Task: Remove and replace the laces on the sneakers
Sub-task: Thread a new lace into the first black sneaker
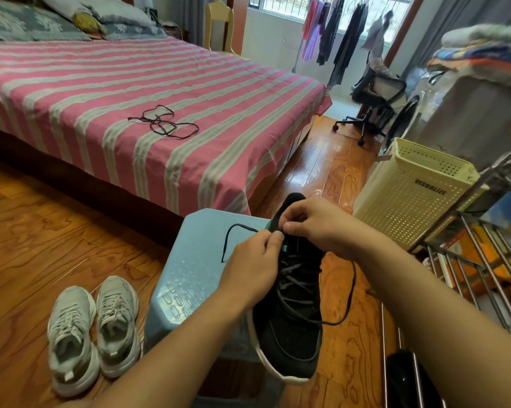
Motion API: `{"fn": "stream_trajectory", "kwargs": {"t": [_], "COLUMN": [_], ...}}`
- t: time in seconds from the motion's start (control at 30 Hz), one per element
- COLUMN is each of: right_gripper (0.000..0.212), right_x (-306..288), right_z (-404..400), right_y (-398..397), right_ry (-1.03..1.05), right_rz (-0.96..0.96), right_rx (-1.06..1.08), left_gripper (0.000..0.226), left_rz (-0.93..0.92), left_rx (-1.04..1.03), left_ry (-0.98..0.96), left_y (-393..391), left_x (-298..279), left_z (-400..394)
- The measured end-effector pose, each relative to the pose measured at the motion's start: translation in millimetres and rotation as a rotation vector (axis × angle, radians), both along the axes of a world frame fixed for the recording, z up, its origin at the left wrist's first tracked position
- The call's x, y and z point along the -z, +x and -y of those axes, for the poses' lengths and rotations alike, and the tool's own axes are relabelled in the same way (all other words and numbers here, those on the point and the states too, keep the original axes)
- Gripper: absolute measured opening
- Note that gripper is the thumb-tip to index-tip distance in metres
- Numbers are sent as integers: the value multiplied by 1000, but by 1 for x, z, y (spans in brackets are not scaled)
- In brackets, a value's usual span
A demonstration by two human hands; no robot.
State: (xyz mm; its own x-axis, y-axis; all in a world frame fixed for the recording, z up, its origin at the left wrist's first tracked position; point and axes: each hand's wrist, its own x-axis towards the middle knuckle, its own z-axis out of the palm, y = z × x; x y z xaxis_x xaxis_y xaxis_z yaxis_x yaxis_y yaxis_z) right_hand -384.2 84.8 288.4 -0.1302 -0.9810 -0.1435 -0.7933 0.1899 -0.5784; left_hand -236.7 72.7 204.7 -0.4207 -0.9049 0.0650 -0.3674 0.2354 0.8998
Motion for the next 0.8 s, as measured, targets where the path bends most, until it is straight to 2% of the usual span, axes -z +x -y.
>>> {"fn": "stream_trajectory", "kwargs": {"t": [0.03, 0.07, 0.1, 0.17, 0.2, 0.23, 0.27, 0.3, 0.33, 0.37, 0.4, 0.43, 0.5, 0.57, 0.73, 0.8], "right_gripper": [13, 12, 12, 16, 16, 17, 18, 23, 32, 41, 45, 45, 36, 31, 16, 15], "right_x": [-5, -13, -25, -53, -62, -64, -60, -48, -36, -27, -21, -19, -18, -11, -27, -39], "right_z": [1, 2, 2, 1, 1, 2, 6, 10, 12, 13, 12, 10, 7, 6, 14, 19], "right_y": [1, -1, -2, -9, -12, -14, -15, -18, -22, -26, -29, -30, -24, -17, -8, -14], "right_ry": [-41, -154, -317, -612, -676, -668, -599, -500, -418, -385, -400, -429, -322, -191, -85, -205], "right_rz": [14, 106, 288, 777, 945, 1021, 1008, 886, 627, 299, 10, -181, -337, -482, -762, -626], "right_rx": [19, 79, 180, 404, 453, 474, 501, 533, 548, 507, 379, 167, -281, -444, -387, -245], "left_gripper": [42, 44, 45, 44, 40, 33, 23, 11, 10, 17, 23, 27, 29, 32, 38, 41], "left_rz": [-56, -93, -125, -204, -238, -260, -275, -281, -277, -266, -267, -270, -283, -276, -168, -125], "left_rx": [13, 31, 45, 43, 22, 2, -5, 7, 29, 50, 65, 69, 62, 91, 169, 157], "left_ry": [53, 94, 126, 154, 145, 119, 88, 71, 72, 74, 78, 67, 25, 5, -53, -112], "left_y": [2, 5, 8, 13, 14, 14, 14, 14, 12, 11, 10, 9, 9, 10, 12, 12], "left_x": [0, 0, 0, -2, -3, -4, -5, -5, -6, -5, -4, -3, -2, -3, 0, 5], "left_z": [4, 6, 7, 8, 8, 9, 9, 10, 9, 10, 12, 13, 18, 22, 22, 25]}}
